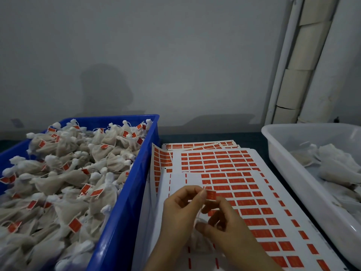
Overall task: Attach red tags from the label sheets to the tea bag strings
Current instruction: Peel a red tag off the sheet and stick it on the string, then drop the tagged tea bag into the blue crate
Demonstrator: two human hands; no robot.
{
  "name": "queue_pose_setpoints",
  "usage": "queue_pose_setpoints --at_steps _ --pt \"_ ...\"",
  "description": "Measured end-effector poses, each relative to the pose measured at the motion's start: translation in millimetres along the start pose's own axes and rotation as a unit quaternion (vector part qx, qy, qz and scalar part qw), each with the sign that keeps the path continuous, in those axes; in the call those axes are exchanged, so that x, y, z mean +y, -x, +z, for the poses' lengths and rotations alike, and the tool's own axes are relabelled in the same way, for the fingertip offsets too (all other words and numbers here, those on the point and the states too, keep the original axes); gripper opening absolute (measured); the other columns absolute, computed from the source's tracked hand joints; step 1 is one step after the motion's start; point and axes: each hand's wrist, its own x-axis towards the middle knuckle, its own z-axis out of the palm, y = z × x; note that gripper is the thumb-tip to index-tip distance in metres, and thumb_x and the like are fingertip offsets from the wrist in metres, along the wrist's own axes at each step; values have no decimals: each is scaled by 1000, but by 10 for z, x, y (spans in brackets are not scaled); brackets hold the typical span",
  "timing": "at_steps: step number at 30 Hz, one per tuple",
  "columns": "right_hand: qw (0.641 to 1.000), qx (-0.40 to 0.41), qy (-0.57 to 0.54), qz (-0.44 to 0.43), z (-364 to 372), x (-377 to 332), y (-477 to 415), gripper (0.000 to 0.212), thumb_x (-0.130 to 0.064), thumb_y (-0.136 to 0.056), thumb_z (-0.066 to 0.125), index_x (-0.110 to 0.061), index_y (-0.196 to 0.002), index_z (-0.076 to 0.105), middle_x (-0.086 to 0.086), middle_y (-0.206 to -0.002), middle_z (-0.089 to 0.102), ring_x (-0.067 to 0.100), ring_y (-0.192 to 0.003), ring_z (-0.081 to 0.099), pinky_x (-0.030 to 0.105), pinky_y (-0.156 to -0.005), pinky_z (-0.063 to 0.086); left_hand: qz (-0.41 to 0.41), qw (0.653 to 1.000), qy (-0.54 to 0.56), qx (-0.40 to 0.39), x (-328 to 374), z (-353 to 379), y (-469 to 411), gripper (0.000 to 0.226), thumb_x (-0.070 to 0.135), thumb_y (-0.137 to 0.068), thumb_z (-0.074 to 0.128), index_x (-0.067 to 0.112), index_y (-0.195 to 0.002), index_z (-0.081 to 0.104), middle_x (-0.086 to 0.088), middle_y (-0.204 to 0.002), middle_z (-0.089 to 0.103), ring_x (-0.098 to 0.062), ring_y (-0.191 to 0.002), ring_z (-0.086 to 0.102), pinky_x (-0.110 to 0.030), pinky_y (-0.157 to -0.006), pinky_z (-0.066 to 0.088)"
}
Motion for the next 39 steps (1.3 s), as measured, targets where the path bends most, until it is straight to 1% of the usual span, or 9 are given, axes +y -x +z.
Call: queue_pose_setpoints --at_steps 5,9,13,16,19,23,29,36,39 --pt "997 -27 60 -27 -31 41 15 11 -35 -82 65 -39 -84 55 -22 -80 62 -4 -76 60 5 -64 46 -48 998 36 23 -6 -17 -34 9 20 -89 60 20 -83 66 10 -82 72 -13 -82 69 -20 -67 55" --pt "999 50 4 -8 -115 15 -9 5 -33 -84 61 -35 -81 58 -37 -81 59 -7 -79 60 -1 -56 41 -108 994 -5 4 3 -59 -106 17 23 -97 47 17 -88 61 -6 -95 69 -19 -82 63 -23 -64 51" --pt "988 149 -51 -2 -208 -26 -49 18 -48 -67 54 -33 -78 57 -36 -68 60 -4 -70 60 2 -52 39 -63 984 -133 -99 -16 20 10 33 57 -81 42 34 -94 61 21 -96 65 -2 -89 62 -6 -63 46" --pt "982 173 -69 1 -235 -33 -42 18 -48 -64 54 -35 -76 57 -39 -65 58 -3 -65 60 4 -49 39 -8 966 -238 -95 -69 42 16 7 47 -84 61 41 -86 58 25 -99 56 -1 -94 55 -8 -73 46" --pt "985 151 -84 -12 -212 -33 -40 20 -46 -65 56 -32 -80 59 -40 -73 59 -13 -73 60 1 -47 40 27 962 -256 -88 -120 5 -12 13 35 -83 68 42 -80 58 21 -91 58 -3 -86 57 -7 -72 47" --pt "979 178 -97 -20 -239 -3 -60 24 -48 -71 49 -32 -85 60 -27 -73 64 -4 -69 62 5 -47 44 55 981 -181 -29 -75 -46 -2 7 28 -80 72 31 -79 65 14 -74 67 -6 -70 62 -11 -63 50" --pt "974 199 -103 12 -257 85 -116 21 -40 -81 45 -25 -86 58 -17 -67 65 4 -61 61 8 -45 44 96 973 26 210 337 -93 -89 11 23 -89 57 25 -99 60 13 -77 71 -9 -61 69 -16 -47 50" --pt "977 177 -113 18 -245 81 -113 12 -24 -90 48 -24 -87 59 -13 -66 65 8 -57 60 12 -44 47 118 900 296 297 822 -197 -247 29 34 -88 53 16 -111 53 5 -98 71 -5 -85 70 -20 -61 56" --pt "978 176 -110 20 -244 80 -106 12 -23 -90 48 -25 -87 59 -11 -65 65 8 -58 61 12 -44 46 120 905 224 342 869 -299 -324 8 21 -90 57 17 -96 54 -5 -95 62 -14 -84 65 -39 -86 56"
